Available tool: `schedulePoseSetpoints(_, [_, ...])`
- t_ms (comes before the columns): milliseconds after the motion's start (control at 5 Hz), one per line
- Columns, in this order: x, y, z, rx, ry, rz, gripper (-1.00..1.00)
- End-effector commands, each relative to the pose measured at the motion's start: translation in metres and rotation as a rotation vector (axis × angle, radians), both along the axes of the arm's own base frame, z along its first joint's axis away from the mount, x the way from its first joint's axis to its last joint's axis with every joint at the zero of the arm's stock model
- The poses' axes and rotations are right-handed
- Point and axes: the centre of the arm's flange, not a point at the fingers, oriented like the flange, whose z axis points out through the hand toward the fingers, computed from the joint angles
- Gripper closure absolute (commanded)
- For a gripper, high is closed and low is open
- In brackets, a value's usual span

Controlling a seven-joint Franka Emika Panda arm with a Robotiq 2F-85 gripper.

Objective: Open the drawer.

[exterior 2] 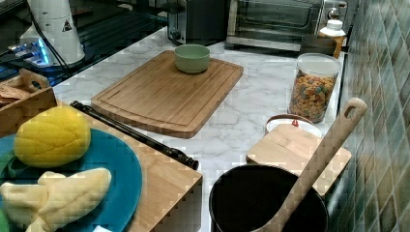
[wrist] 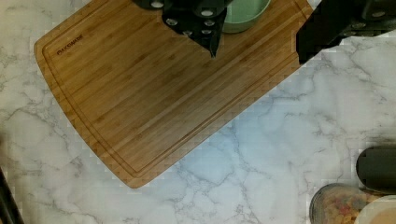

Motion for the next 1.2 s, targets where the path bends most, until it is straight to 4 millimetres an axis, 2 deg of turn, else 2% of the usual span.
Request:
schedulePoseSetpoints(200, [-0.001,-0.002,-0.002,0.003,0.004,-0.005,-1.0])
schedulePoseSetpoints(400, [-0.005,-0.019,-0.008,-0.09,0.009,0.1,-1.0])
schedulePoseSetpoints(600, [-0.012,-0.063,-0.023,-0.11,0.001,0.232,-1.0])
schedulePoseSetpoints(1000, [-0.013,-0.153,-0.041,-0.156,-0.023,0.431,-1.0])
schedulePoseSetpoints(1200, [-0.005,-0.185,-0.053,-0.184,-0.01,0.472,-1.0])
